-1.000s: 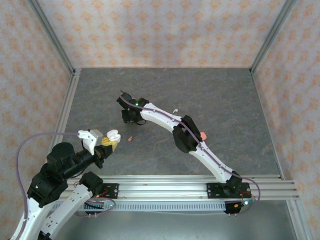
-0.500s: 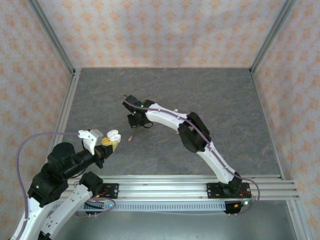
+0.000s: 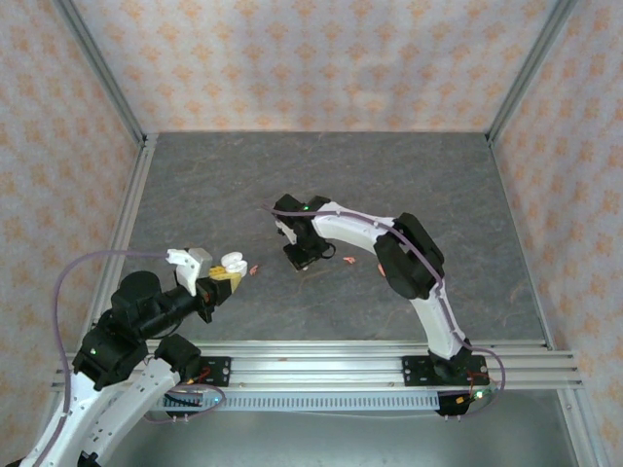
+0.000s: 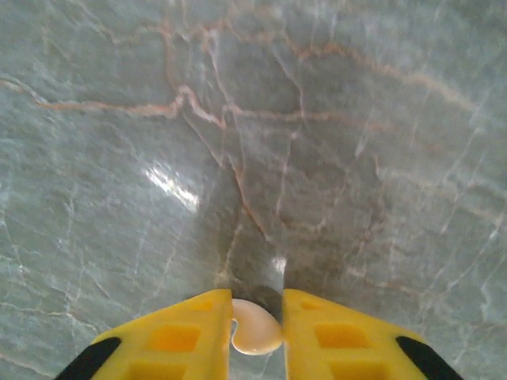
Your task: Insert wireless bluetooth earbuds into charging case
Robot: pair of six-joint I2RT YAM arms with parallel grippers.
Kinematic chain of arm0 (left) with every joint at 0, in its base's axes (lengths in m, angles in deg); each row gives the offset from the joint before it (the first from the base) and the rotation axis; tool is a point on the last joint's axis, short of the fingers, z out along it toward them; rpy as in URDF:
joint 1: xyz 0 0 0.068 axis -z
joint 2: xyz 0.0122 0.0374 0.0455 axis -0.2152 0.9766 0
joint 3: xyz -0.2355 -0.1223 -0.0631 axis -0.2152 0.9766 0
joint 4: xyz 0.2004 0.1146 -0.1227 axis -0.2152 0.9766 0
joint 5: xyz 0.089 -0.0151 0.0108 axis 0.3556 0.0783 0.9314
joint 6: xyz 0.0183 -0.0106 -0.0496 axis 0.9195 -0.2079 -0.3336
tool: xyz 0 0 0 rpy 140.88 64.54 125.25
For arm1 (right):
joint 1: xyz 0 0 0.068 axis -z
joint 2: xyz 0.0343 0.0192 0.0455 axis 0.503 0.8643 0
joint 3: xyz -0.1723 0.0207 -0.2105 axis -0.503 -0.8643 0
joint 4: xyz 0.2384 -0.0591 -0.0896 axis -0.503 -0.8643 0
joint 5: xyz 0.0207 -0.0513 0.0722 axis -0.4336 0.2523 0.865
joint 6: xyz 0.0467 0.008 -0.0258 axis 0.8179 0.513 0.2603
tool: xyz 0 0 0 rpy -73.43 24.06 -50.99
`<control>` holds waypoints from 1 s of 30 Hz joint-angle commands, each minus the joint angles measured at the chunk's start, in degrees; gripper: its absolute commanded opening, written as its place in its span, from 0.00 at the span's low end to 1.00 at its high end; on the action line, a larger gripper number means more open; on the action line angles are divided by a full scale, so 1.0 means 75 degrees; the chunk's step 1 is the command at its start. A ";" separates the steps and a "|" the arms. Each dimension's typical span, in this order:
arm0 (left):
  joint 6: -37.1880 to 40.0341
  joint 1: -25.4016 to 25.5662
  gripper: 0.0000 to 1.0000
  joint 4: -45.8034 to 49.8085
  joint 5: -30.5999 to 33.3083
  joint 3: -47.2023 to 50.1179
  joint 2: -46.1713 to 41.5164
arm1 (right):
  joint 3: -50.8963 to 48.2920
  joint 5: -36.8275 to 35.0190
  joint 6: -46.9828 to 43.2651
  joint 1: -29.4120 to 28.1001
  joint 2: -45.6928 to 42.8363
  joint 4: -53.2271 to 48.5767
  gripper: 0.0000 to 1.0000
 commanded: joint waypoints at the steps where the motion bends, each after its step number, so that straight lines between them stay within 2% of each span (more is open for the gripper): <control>1: -0.0121 -0.0041 0.00 -0.0441 -0.0181 0.0028 0.0012 | -0.0049 0.0243 0.0108 0.0093 -0.0039 -0.0893 0.36; 4: -0.0071 -0.0046 0.00 -0.0388 -0.0152 -0.0019 -0.0002 | 0.0308 0.0266 0.1051 0.0120 -0.0403 -0.0999 0.43; 8: -0.0021 -0.0041 0.00 -0.0349 -0.0118 -0.0045 -0.0040 | 0.0308 -0.0032 0.2688 0.0108 -0.1015 -0.0798 0.45; 13: 0.0006 -0.0046 0.00 -0.0265 -0.0183 -0.0027 -0.0040 | -0.1296 -0.0340 0.5175 0.0074 -0.2103 0.0682 0.45; 18: 0.0050 -0.0041 0.00 -0.0248 -0.0274 0.0019 -0.0027 | -0.3114 -0.0104 0.6926 0.0061 -0.2726 0.2830 0.44; 21: 0.0134 -0.0042 0.00 -0.0313 -0.0359 0.0026 0.0029 | -0.3399 -0.0028 0.7285 -0.0006 -0.2591 0.3296 0.44; 30: 0.0231 -0.0039 0.00 -0.0317 -0.0480 -0.0033 0.0255 | -0.3251 0.0087 0.7406 -0.0068 -0.2008 0.3477 0.37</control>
